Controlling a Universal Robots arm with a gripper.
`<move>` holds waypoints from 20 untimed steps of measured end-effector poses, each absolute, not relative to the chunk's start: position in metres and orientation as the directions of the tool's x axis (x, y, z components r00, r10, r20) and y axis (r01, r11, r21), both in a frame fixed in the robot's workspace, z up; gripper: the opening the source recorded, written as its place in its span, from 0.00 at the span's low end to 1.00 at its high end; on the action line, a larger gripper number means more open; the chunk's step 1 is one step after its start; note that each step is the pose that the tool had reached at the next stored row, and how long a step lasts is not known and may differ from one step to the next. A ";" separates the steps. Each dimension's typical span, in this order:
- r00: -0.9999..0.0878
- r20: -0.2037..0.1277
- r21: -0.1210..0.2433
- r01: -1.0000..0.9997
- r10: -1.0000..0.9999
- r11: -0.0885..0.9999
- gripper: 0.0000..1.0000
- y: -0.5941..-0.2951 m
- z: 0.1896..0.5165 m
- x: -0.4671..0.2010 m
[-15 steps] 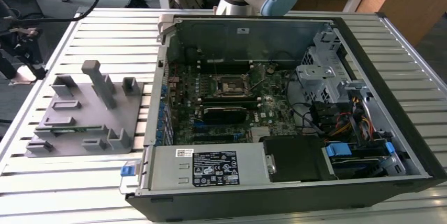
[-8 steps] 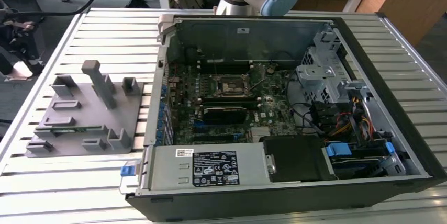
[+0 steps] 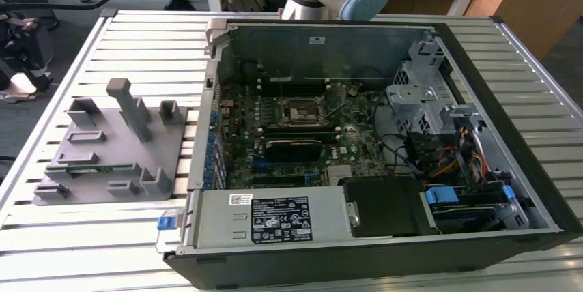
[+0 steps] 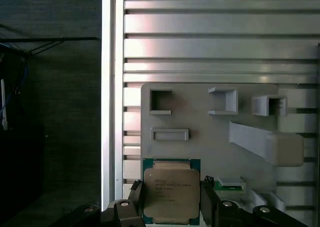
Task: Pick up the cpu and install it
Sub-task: 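Pick up the cpu and move it towards the insertion slot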
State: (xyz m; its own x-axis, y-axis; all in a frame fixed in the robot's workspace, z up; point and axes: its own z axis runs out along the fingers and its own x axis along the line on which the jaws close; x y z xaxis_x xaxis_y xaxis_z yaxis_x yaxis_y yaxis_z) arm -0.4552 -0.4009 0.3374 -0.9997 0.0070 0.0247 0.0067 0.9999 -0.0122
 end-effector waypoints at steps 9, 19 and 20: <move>-1.000 0.024 -0.012 0.007 0.007 1.000 0.54 -0.401 0.356 -0.455; -1.000 0.024 -0.012 0.007 0.007 1.000 0.54 -0.401 0.379 -0.455; -1.000 0.024 -0.012 0.007 0.007 1.000 0.54 -0.401 0.381 -0.455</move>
